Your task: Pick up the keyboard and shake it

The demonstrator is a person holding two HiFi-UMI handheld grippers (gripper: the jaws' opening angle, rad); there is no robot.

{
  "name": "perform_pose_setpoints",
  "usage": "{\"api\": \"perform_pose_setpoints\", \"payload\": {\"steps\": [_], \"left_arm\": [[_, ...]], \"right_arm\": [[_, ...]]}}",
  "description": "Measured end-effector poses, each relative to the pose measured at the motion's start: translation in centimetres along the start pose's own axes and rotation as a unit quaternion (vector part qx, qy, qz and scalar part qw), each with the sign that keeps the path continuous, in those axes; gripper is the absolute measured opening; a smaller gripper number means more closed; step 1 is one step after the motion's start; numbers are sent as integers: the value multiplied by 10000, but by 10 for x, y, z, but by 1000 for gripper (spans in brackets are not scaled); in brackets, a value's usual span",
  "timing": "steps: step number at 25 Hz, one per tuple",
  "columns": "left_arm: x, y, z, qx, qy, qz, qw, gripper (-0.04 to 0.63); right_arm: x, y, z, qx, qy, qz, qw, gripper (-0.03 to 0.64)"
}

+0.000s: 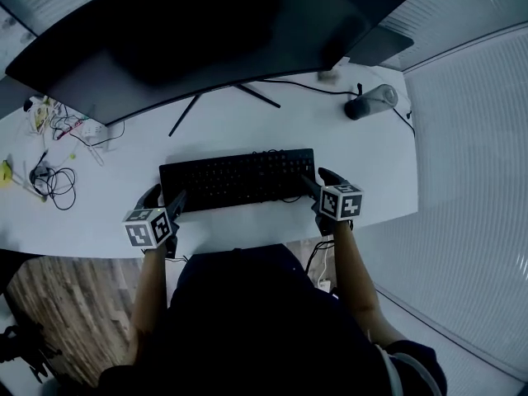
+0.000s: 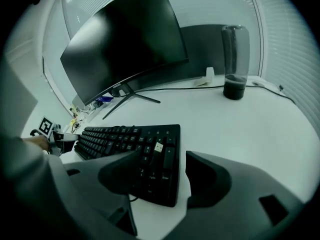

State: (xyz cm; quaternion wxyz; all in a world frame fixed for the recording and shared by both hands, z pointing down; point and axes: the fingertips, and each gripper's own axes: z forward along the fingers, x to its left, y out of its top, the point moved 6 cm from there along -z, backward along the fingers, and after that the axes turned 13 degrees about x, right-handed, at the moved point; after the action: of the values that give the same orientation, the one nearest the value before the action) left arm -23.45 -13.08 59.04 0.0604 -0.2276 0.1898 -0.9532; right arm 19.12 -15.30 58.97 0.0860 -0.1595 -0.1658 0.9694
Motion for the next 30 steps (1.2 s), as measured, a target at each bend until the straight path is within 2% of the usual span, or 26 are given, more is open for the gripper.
{"api": "perform_pose_setpoints", "payload": {"steps": [3,10,14,18,23,27,30], "left_arm": [[5,-2,9,217,31,-44,9997,338],[7,-3,13,388,66,-57,9992,344],[4,-2,16,512,128,-87,9986,342],[1,1,14,606,178,-152,9979,342],[-8,3,2,351,272,-214,9988,342],[-14,-1,-1,190,43,-431,9989,342],[-18,-7,1,68,-274,-724,9970,342]], "right_arm": [[-4,-1,11,165,251,33,9995,270],[-8,-2,17,213,634,176,9976,272],[-5,-1,19,255,569,72,9980,270],[-6,1,19,486,520,281,9971,264],[-5,17,3,320,441,81,9985,258],[4,36,-23,92,169,-282,9994,258],[15,55,-53,-286,-152,-688,9971,255]]}}
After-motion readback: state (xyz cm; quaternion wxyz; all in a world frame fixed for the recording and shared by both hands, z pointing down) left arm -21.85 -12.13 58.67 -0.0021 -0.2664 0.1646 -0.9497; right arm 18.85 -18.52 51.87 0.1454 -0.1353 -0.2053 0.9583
